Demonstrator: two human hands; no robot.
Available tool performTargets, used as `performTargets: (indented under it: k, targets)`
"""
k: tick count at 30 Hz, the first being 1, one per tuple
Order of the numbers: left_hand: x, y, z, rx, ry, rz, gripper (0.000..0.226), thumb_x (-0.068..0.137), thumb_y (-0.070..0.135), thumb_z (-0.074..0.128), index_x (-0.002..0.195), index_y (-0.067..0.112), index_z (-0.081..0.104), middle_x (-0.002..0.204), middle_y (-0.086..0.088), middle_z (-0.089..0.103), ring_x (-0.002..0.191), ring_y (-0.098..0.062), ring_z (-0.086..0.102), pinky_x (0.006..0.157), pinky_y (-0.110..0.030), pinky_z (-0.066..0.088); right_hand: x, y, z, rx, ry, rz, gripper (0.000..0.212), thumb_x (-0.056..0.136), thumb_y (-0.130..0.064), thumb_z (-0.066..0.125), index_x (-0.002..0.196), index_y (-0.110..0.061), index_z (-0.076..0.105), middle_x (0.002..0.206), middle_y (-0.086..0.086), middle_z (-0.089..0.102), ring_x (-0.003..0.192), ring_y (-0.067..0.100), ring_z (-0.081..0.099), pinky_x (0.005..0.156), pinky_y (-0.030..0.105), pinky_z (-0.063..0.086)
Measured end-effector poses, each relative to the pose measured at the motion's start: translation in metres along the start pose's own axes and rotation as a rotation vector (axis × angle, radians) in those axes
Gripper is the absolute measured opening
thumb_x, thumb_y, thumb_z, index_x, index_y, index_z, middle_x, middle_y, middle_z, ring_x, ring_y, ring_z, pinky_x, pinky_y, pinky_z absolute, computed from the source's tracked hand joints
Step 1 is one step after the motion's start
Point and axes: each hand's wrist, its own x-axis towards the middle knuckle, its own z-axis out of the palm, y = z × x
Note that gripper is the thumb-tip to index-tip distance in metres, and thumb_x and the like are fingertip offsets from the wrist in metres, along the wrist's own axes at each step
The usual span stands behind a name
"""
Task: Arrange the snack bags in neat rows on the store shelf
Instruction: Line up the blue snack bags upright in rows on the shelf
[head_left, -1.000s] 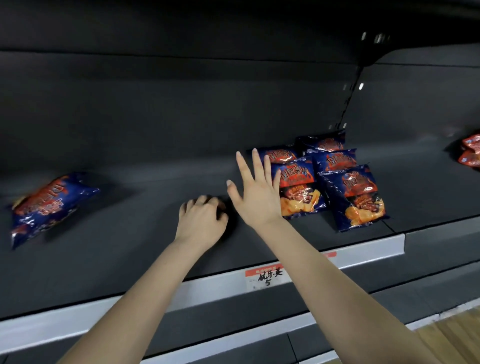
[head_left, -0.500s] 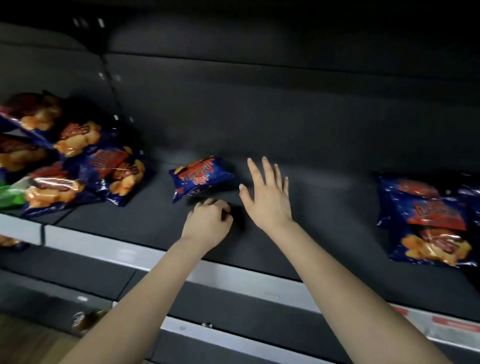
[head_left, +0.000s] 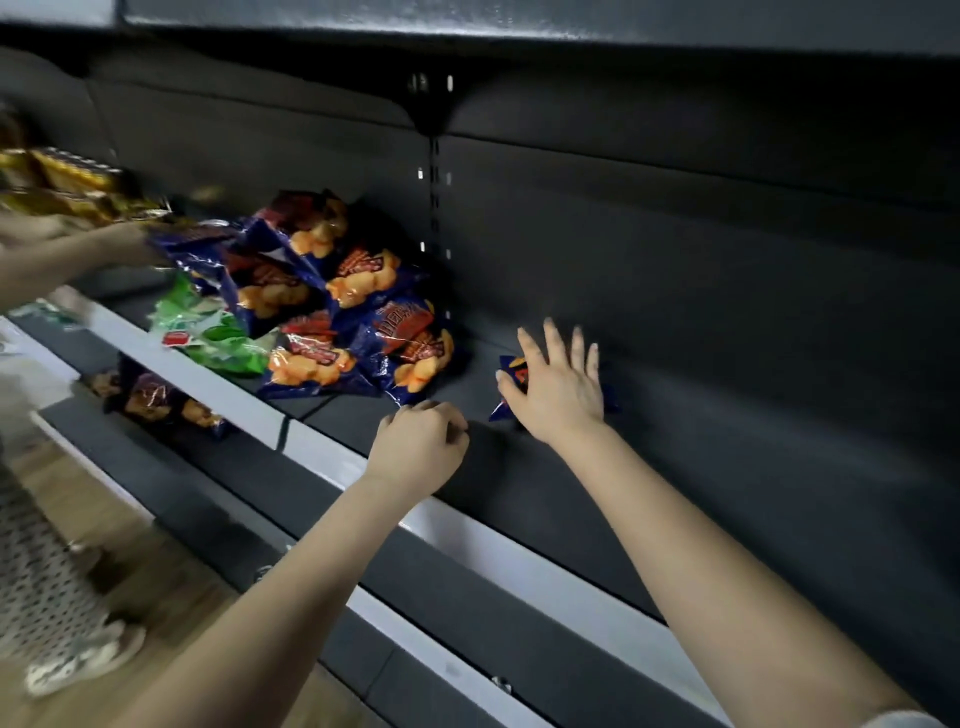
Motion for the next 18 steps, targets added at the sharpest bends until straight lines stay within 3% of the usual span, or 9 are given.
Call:
performTargets:
  k: [4,9,18]
  targets:
    - [0.002,-0.011,0.000,-0.006,0.025,0.002,0.023,0.090,0.024,0.047,0.107,0.023,0.062,0.115,0.002,0.060,0.109,-0.025,0.052,0.097,-0.036,0.036,-0.006,-0.001,0.020,-0.019,-0.135,0.056,0.070,0.093,-0.063,0.025,0.151,-0.030,0.004,0.160,0.007,-0.002,0.143,0.042,-0.001,0.114,0.057,0.001]
    - [0.000,-0.008,0.015,-0.057,0.019,0.027,0.023,0.090,0.023,0.047,0.107,0.023,0.063,0.117,0.004,0.059,0.113,-0.024,0.050,0.100,-0.036,0.035,-0.011,-0.002,0.034,0.005,-0.151,0.045,0.073,0.092,-0.065,0.026,0.150,-0.034,-0.004,0.159,0.003,-0.011,0.143,0.041,-0.010,0.109,0.065,0.007]
    - [0.000,-0.008,0.029,-0.017,0.113,0.035,0.022,0.090,0.025,0.047,0.106,0.024,0.062,0.116,0.006,0.060,0.115,-0.021,0.047,0.104,-0.036,0.029,-0.009,-0.002,0.044,-0.033,-0.089,0.048,0.073,0.090,-0.063,0.033,0.150,-0.036,0.001,0.159,0.002,-0.006,0.143,0.039,-0.009,0.109,0.061,0.013]
